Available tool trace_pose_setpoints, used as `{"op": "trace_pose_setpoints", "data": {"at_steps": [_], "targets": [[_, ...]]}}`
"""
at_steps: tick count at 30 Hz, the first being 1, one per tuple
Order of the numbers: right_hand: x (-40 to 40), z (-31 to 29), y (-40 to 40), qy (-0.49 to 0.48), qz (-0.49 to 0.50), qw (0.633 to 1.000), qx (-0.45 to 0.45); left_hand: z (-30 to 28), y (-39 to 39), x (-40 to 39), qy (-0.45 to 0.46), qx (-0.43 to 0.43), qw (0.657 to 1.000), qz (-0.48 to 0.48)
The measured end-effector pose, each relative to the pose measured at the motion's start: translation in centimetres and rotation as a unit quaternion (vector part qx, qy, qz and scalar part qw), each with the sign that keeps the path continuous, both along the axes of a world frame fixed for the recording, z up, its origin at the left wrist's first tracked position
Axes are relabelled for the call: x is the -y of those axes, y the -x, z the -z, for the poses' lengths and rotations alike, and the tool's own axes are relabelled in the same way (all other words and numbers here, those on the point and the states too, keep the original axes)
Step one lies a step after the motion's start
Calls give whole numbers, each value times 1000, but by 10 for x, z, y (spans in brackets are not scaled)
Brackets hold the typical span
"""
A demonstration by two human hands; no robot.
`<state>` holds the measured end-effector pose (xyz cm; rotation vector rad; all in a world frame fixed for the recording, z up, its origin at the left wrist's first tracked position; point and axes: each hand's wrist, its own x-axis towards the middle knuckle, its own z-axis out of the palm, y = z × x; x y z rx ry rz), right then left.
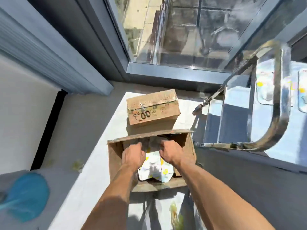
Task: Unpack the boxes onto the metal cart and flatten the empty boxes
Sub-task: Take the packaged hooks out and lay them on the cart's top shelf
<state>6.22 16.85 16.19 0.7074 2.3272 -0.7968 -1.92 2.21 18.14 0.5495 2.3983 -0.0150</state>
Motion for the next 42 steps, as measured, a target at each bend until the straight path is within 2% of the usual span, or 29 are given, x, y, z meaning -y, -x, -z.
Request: {"op": "trace_pose_setpoints", "data": {"at_steps": [4, 8, 12, 15, 18, 20, 22, 25, 27, 28, 29, 31, 33, 36, 38, 42], "targets": [[28, 98, -21, 45, 38, 993, 100, 103, -20, 22, 74, 101, 991, -49], [49, 177, -35, 75, 112, 978, 158, 179, -28, 33, 56, 93, 985, -137], [66, 235, -46, 80, 165, 971, 153, 243, -36, 41, 50, 116, 959, -254], [77, 256, -58, 103, 196, 957, 186, 268, -51, 48, 29, 126, 941, -311], [84, 264, -66, 118, 227, 943, 214, 274, -52, 56, -5, 47, 939, -342], [86, 261, -67, 137, 262, 926, 236, 272, -50, 59, -14, 38, 943, -330], [88, 253, -66, 182, 357, 880, 255, 268, -46, 57, -50, 62, 928, -363], [92, 239, -55, 252, 530, 769, 253, 261, -40, 51, -69, 58, 879, -469], [94, 230, -41, 300, 603, 709, 211, 257, -39, 47, -91, 86, 832, -541], [93, 227, -36, 306, 627, 692, 182, 255, -40, 45, -93, 118, 824, -547], [91, 225, -31, 293, 643, 690, 156, 251, -41, 43, -89, 158, 824, -536], [82, 223, -27, 229, 637, 726, 122, 248, -47, 43, -69, 194, 837, -507], [72, 221, -30, 144, 600, 778, 118, 243, -52, 46, -38, 162, 858, -487], [58, 223, -43, 43, 556, 820, 130, 241, -49, 51, -34, 90, 896, -434], [53, 226, -53, 15, 538, 830, 148, 249, -42, 46, -54, 106, 904, -411], [48, 233, -76, -18, 542, 823, 171, 270, -36, 23, -74, 146, 909, -383]]}}
